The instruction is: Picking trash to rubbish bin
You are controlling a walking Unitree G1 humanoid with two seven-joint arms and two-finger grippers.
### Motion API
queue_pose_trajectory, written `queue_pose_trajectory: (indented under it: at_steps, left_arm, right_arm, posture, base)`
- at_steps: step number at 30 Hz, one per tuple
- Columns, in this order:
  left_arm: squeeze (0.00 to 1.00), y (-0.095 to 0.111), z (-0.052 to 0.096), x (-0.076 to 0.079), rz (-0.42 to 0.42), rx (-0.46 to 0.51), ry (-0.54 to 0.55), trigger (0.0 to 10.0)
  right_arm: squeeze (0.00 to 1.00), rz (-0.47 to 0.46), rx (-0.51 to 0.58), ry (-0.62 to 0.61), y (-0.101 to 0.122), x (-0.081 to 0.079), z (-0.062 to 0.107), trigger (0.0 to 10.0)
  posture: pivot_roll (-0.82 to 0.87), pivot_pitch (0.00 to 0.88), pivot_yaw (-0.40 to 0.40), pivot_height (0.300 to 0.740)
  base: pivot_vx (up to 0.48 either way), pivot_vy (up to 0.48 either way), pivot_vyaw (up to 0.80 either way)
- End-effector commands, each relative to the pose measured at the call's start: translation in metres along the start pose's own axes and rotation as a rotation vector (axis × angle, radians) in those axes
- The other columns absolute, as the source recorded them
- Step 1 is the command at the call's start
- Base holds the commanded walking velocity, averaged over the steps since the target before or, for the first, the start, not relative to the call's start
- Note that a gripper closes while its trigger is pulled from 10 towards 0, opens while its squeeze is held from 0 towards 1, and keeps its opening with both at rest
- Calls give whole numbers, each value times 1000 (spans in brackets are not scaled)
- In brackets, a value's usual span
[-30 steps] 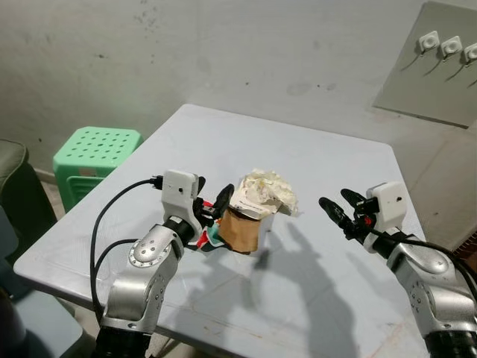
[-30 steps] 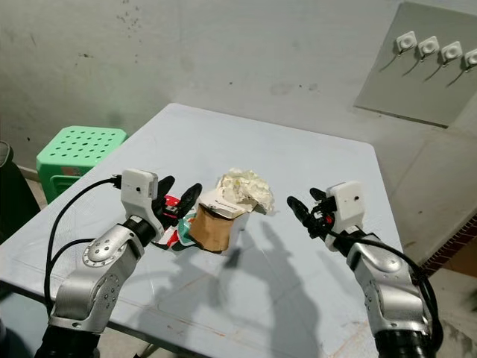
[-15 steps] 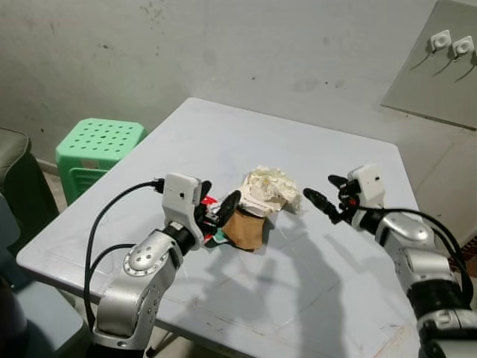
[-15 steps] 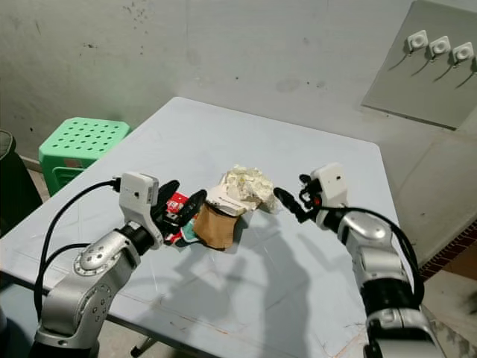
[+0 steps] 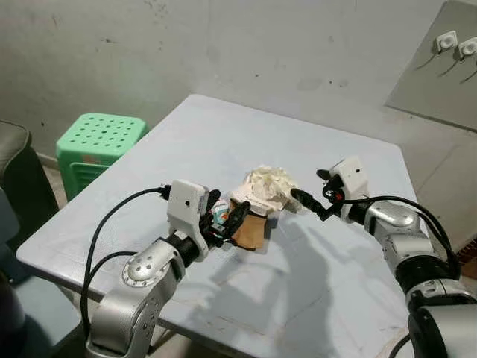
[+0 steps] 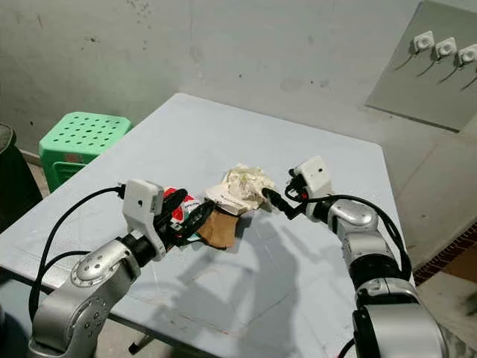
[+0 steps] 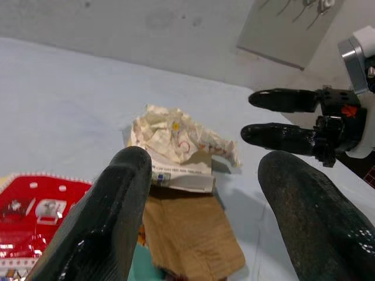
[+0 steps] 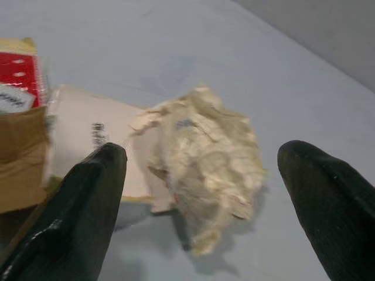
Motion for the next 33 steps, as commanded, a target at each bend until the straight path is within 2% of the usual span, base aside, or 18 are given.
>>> queue_pose_trajectory:
  at_steps: [1,10,21,33]
  left_arm:
    - [0,4,2,6,-4,7,-12,10000]
    - [0,2,11,5,6,-9,22,10000]
    - [0,-1,26,7,24,-30,52,10000]
    - [0,-8,42,10,51,-77,80,10000]
  right_arm:
    - [0,26,-1,15,5,1,-2,10000]
    - [0,43,-9,66,8,-14,-15,10000]
    - [0,33,-12,89,10,-22,-23,10000]
    - [0,-66,-17,49,7,-21,-27,10000]
  posture:
    - [124,25,-152,740]
    - [161,53,-162,740]
    - [189,109,-158,740]
    - [201,169,-134,740]
  base:
    - [0,0,0]
    - [0,0,0]
    - [0,0,0]
    - [0,0,0]
Point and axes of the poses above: a point about 5 cm out from each wrist's last joint towards the gripper, its own z axis pointing back from the gripper into the wrist, its own y axis along the axis of the wrist's last joint, x = y × z, the point moved 6 cm from there along -z, pointing out of the wrist towards the gripper
